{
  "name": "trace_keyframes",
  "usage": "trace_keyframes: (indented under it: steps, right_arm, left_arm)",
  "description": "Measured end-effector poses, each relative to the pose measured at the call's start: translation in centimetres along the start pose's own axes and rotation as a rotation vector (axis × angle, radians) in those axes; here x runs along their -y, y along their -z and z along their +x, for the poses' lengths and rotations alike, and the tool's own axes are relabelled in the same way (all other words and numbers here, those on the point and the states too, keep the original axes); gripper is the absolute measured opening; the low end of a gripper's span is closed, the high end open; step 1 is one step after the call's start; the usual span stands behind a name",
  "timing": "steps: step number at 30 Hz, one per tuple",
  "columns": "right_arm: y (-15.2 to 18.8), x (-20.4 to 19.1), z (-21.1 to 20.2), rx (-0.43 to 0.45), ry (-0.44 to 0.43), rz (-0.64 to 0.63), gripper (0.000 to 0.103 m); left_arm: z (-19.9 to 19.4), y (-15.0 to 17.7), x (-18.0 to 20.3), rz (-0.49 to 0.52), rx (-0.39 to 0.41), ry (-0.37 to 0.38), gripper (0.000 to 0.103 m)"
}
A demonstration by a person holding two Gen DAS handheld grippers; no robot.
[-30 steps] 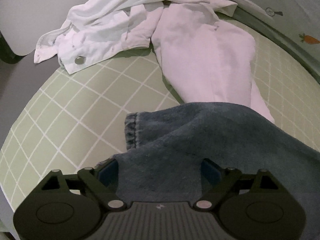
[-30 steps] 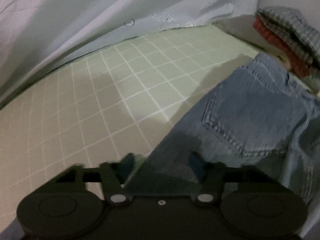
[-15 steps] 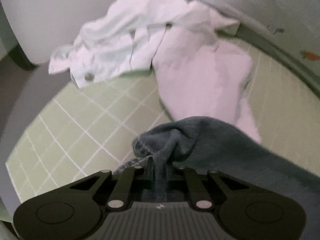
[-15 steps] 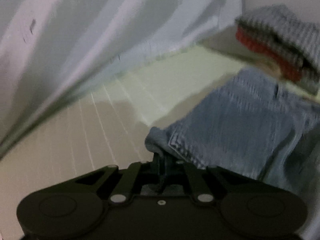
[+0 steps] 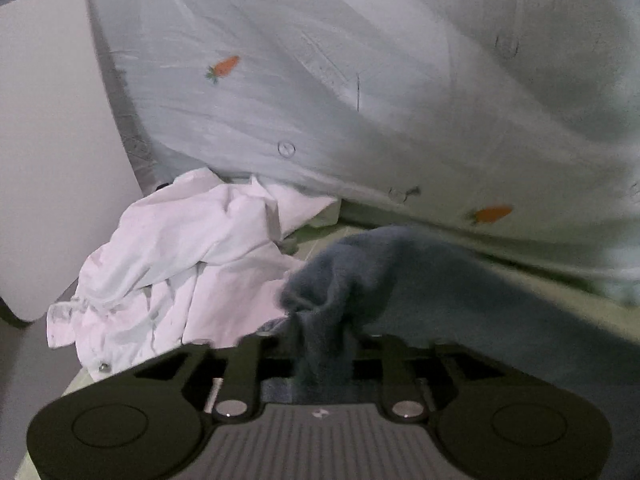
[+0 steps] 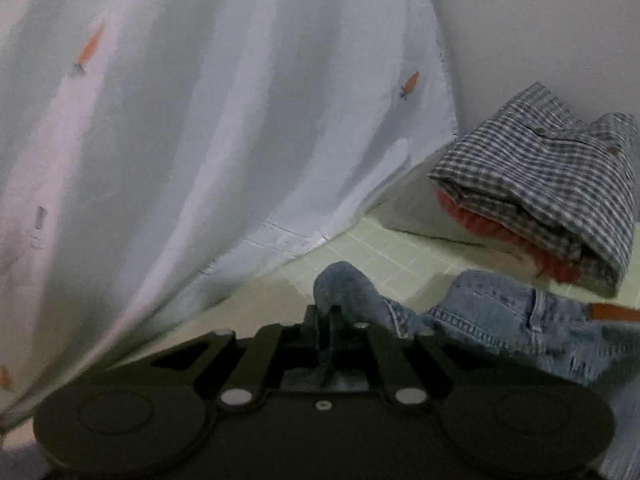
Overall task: Fold clothes
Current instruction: 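Grasp the jeans leg cuff with the left gripper while the right gripper smooths the jeans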
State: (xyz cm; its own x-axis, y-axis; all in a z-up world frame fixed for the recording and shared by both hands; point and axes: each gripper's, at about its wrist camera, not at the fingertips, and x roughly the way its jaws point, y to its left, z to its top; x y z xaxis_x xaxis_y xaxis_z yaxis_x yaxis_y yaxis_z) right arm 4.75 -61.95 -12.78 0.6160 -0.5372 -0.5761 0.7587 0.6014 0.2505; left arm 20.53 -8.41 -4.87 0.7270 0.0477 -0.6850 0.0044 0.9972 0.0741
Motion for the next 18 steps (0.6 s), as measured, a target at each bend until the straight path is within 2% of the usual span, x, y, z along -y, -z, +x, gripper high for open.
trace_keyframes:
  steps: [1, 2, 3, 5, 6, 8, 11, 15, 18]
  right_arm:
    - [-0.1, -0.2, 0.4, -0.02, 0.02, -0.022, 0.035]
    - [-0.1, -0.4, 0.7, -0.037, 0.034, -0.043, 0.048]
    - [0.3, -0.7, 0.4, -0.036, 0.018, -0.066, 0.053]
    - [2.0, -1.9, -0.4, -0.038, 0.004, -0.149, 0.081]
    - [3.1, -2.7, -0.8, -0.043, 0.016, -0.205, 0.084]
    - [5.9, -4.4, -1.4, -0.073, 0.023, -0.331, 0.085]
    - [10.2, -6.7, -2.5, -0.157, -0.014, -0.424, 0.085]
    - [14.7, -9.6, -3.6, -0.251, -0.09, -0.464, 0.086]
    - [16.9, -12.0, -4.1, -0.293, -0.11, -0.497, 0.086]
  left_arm:
    - [0.9, -0.1, 0.7, 0.011, -0.012, -0.016, 0.05]
    - [1.7, 0.1, 0.9, 0.014, -0.029, -0.019, 0.057]
    - [2.4, 0.5, 0.9, 0.004, -0.049, -0.012, 0.067]
    - [3.2, 1.8, 0.2, -0.016, -0.095, -0.003, 0.068]
    - [3.6, 2.5, -0.2, -0.017, -0.116, -0.008, 0.068]
    - [4.2, 4.1, -1.3, -0.011, -0.155, -0.028, 0.068]
    - [5.2, 6.4, -3.0, 0.014, -0.212, -0.062, 0.068]
    - [7.3, 9.0, -4.2, 0.056, -0.297, 0.008, 0.074]
    - [9.1, 10.2, -4.1, 0.1, -0.326, 0.033, 0.079]
